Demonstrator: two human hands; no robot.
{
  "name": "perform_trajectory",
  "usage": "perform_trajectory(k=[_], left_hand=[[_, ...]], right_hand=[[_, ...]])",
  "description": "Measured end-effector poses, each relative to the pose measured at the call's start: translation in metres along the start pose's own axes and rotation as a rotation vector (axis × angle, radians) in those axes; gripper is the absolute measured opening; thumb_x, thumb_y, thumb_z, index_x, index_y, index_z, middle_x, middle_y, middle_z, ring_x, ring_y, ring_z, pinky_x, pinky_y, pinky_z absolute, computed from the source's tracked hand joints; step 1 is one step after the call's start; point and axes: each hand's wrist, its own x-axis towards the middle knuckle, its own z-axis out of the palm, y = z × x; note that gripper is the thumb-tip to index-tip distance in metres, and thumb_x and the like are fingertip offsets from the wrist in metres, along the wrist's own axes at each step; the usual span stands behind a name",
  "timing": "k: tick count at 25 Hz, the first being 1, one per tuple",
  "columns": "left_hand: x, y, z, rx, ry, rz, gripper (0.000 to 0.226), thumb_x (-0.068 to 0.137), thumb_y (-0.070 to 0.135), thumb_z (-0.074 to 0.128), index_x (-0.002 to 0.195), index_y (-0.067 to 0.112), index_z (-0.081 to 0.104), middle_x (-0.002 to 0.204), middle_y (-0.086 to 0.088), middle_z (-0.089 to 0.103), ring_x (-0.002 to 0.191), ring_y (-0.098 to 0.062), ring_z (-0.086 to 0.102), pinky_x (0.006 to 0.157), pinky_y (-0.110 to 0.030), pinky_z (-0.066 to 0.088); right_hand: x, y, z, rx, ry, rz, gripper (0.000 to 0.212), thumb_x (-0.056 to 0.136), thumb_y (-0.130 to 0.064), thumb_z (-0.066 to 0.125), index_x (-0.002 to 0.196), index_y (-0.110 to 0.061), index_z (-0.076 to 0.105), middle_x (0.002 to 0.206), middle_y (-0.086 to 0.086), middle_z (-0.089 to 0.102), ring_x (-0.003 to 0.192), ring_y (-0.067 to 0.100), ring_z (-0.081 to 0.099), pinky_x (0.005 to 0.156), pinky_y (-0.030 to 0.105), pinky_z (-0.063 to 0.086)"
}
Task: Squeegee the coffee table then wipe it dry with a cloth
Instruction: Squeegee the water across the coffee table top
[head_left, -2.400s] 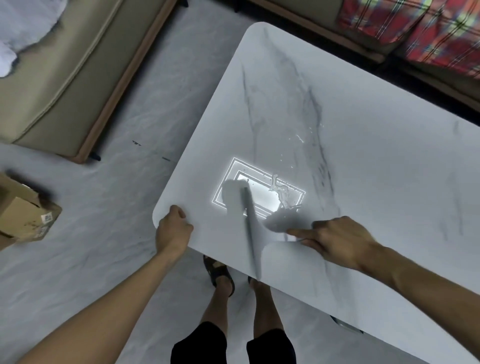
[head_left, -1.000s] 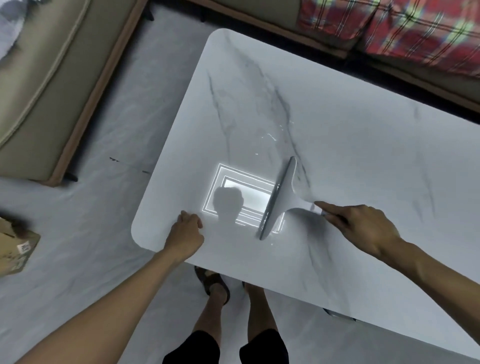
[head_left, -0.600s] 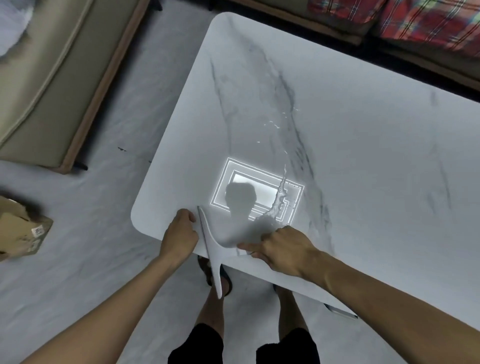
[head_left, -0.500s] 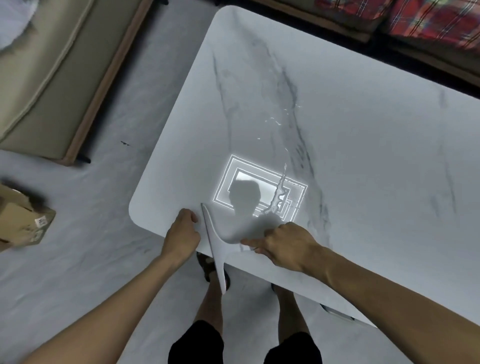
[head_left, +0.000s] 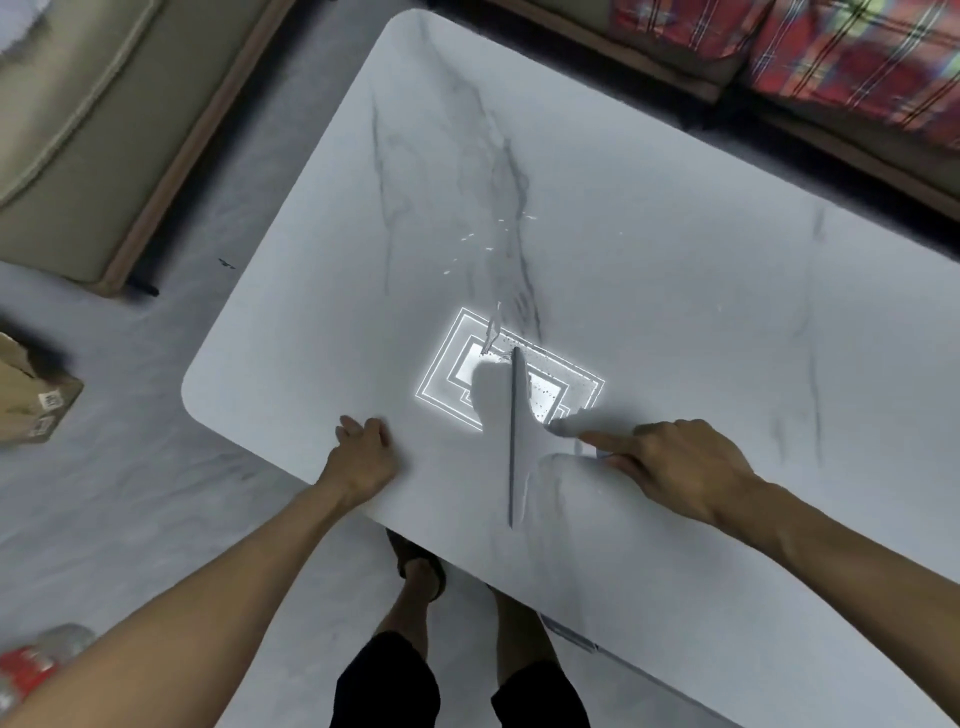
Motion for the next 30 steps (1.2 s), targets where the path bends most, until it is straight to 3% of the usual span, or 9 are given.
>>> perform_trajectory(k=[5,7,10,13,16,21,24,27,30], left_hand=[[-0.006,-0.001,-0.009,-0.097,0.03,-0.006,0.03,0.089,0.003,0.034,0.117,0.01,0.042,0.14,-0.019,0.035,0.133,-0.039,0.039,0.099,-0.036,0.036],[-0.005,-0.009,-0.01,-0.121,0.027,-0.038,0.049,0.092,0.006,0.033,0.141,0.003,0.028,0.146,-0.026,0.038,0.132,-0.04,0.042,0.101,-0.04,0.039],[-0.006,-0.015,-0.014,-0.129,-0.013,-0.073,0.066,0.09,0.004,0.036,0.15,0.003,0.01,0.145,-0.031,0.039,0.124,-0.041,0.048,0.095,-0.041,0.043],[-0.008,-0.009,-0.013,-0.138,-0.024,-0.065,0.063,0.087,-0.001,0.038,0.147,0.002,0.018,0.152,-0.03,0.027,0.129,-0.04,0.045,0.089,-0.034,0.041],[-0.01,0.001,-0.015,-0.173,-0.005,-0.069,0.034,0.085,-0.002,0.04,0.116,0.011,0.039,0.149,-0.028,0.031,0.133,-0.04,0.04,0.095,-0.039,0.04],[-0.012,0.032,-0.03,-0.229,0.149,-0.092,0.013,0.087,0.009,0.043,0.099,0.01,0.039,0.106,-0.017,0.058,0.086,-0.031,0.053,0.069,-0.034,0.037],[-0.005,0.06,-0.054,-0.339,0.222,0.008,0.013,0.084,0.015,0.05,0.096,0.015,0.044,0.085,-0.003,0.056,0.078,-0.027,0.055,0.058,-0.032,0.038],[0.015,0.091,-0.09,-0.422,0.243,0.085,0.015,0.077,0.023,0.056,0.084,0.019,0.043,0.083,0.0,0.053,0.069,-0.02,0.052,0.053,-0.029,0.033],[0.046,0.115,-0.118,-0.348,0.283,0.196,0.028,0.07,0.01,0.056,0.065,0.02,0.031,0.082,-0.001,0.039,0.079,-0.037,0.054,0.057,-0.039,0.043]], right_hand=[[0.028,-0.073,0.02,0.049,-0.14,-0.273,0.04,0.101,-0.048,0.032,0.14,-0.051,0.028,0.107,0.002,0.069,0.085,0.032,0.066,0.067,0.037,0.05],[0.045,-0.111,0.036,-0.053,-0.193,-0.407,0.041,0.103,-0.041,0.036,0.143,-0.047,0.031,0.098,0.008,0.069,0.08,0.031,0.066,0.06,0.034,0.043],[0.053,-0.113,0.046,-0.159,-0.15,-0.46,0.042,0.103,-0.034,0.039,0.144,-0.043,0.034,0.095,0.01,0.069,0.078,0.03,0.066,0.065,0.035,0.045],[0.045,-0.066,0.031,-0.13,-0.14,-0.365,0.039,0.102,-0.041,0.037,0.141,-0.05,0.036,0.11,0.006,0.068,0.091,0.032,0.067,0.072,0.037,0.05],[0.028,-0.013,0.002,-0.115,-0.117,-0.193,0.037,0.101,-0.051,0.027,0.135,-0.055,0.04,0.107,-0.002,0.067,0.09,0.028,0.066,0.073,0.034,0.048],[0.005,0.032,-0.046,-0.039,-0.066,-0.025,0.041,0.099,-0.055,0.021,0.138,-0.064,0.023,0.095,-0.012,0.065,0.087,0.021,0.065,0.067,0.031,0.045],[0.028,0.036,-0.081,0.215,0.087,0.157,0.042,0.101,-0.047,0.032,0.142,-0.053,0.032,0.106,-0.009,0.068,0.102,0.023,0.063,0.079,0.035,0.049],[0.09,0.039,-0.122,0.477,0.259,0.293,0.042,0.103,-0.036,0.038,0.145,-0.03,0.041,0.118,0.007,0.068,0.11,0.033,0.059,0.093,0.042,0.047],[0.17,0.045,-0.166,0.514,0.358,0.383,0.037,0.104,-0.034,0.032,0.135,-0.02,0.046,0.113,0.014,0.065,0.106,0.04,0.058,0.093,0.049,0.047]])
